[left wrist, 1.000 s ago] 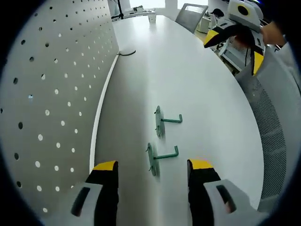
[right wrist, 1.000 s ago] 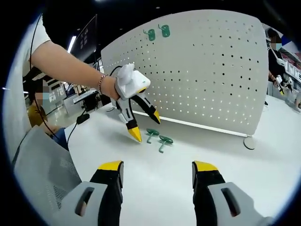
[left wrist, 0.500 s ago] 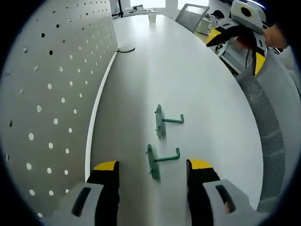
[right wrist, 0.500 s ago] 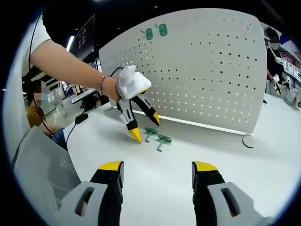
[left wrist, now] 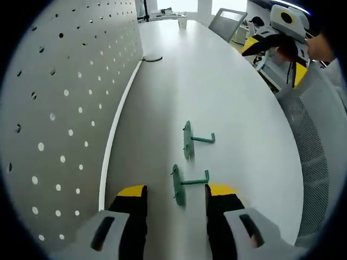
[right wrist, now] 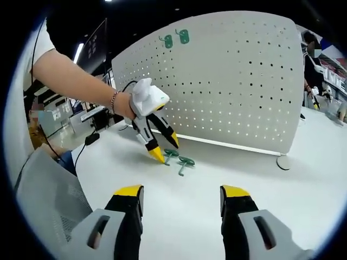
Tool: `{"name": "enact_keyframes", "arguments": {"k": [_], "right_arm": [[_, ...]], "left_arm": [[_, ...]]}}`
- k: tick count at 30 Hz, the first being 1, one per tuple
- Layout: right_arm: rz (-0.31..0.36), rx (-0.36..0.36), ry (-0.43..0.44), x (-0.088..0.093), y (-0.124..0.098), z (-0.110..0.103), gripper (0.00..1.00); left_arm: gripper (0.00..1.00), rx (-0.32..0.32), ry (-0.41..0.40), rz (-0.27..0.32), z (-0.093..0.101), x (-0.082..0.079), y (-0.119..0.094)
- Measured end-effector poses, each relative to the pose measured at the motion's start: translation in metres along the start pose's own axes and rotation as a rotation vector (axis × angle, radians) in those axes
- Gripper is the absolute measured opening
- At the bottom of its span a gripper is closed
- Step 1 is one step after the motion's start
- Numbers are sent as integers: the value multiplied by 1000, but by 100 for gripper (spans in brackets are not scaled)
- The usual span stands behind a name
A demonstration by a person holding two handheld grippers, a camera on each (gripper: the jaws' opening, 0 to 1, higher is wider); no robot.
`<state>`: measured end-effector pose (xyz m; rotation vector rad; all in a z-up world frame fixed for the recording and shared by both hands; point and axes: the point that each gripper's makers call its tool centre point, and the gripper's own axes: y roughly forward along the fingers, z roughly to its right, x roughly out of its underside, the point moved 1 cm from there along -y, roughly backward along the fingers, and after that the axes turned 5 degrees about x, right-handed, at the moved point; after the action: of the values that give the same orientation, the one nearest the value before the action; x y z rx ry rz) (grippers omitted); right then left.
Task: Insert the hook assembly into the mounting plate slot until the hook locks in place.
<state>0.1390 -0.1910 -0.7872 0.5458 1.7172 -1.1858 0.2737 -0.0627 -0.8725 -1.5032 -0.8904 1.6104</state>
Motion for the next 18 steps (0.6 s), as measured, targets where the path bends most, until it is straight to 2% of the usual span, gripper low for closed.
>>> {"name": "enact_keyframes", "arguments": {"k": [8, 13, 18], "right_arm": [[10, 17, 15, -1, -4, 6, 54], [16, 30, 19, -2, -6, 10, 53], [24, 41, 18, -3, -8, 13, 53]], "left_arm": [[28, -28, -25, 18, 2, 1, 0], [16, -56, -66, 11, -2, 4, -2], [9, -70, -51, 1, -2, 4, -2]]}}
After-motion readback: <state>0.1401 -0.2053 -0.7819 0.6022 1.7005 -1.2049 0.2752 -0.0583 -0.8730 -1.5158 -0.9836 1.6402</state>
